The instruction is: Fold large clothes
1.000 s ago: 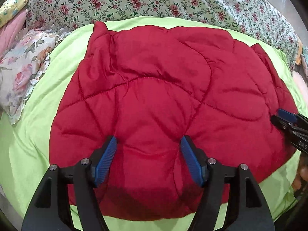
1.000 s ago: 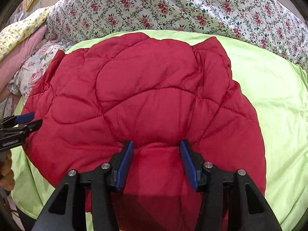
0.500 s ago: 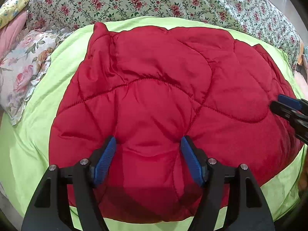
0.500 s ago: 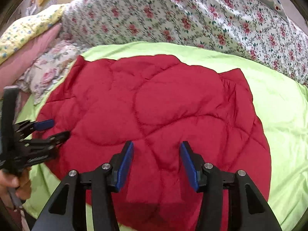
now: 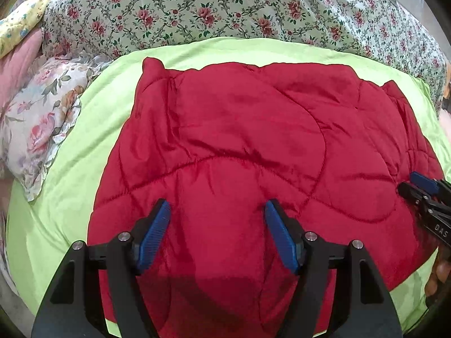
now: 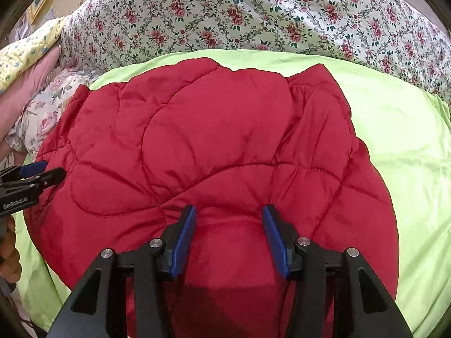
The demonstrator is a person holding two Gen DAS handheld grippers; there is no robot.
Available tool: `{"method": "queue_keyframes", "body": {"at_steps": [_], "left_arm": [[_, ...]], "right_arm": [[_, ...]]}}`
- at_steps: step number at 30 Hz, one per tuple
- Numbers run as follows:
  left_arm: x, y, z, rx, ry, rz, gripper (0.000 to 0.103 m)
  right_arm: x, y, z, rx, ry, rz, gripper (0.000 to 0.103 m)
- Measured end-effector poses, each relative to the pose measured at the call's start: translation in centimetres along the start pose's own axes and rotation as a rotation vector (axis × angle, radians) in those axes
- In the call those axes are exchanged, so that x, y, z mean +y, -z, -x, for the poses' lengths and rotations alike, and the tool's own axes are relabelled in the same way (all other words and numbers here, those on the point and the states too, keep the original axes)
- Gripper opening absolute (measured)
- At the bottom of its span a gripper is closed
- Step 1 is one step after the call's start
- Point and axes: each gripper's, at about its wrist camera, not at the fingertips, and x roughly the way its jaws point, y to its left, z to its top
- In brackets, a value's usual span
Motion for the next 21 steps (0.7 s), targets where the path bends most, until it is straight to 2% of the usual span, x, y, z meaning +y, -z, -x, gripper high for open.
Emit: {"method": "queue_keyframes", "body": {"at_steps": [12,13,17,21], "left_arm": [[-0.2,0.1,-0.5,-0.006,-0.010,-0.007,0.072],[-0.2,0.1,-0.5,-0.005,-0.011,-0.007,0.072],[-0.3,0.1,-0.5,-0.006,-0.011,-0.006,0.072],[-0.3,0.2,-0.5,-0.008,-0.010,-0.007,0.072]], "right_arm": [[-0.2,-0.2,0.5,0.010,-0.012,-0.008,0.049],[-0.2,-0.4,0.8,0.004,-0.017,-0.009,0.052],[-0.1,-1.9,1.6,-0.019,-0.047,-0.008,0.052],[-0.6,-4.1,0.1,-0.023,-0.040,-0.010,0.053]]}}
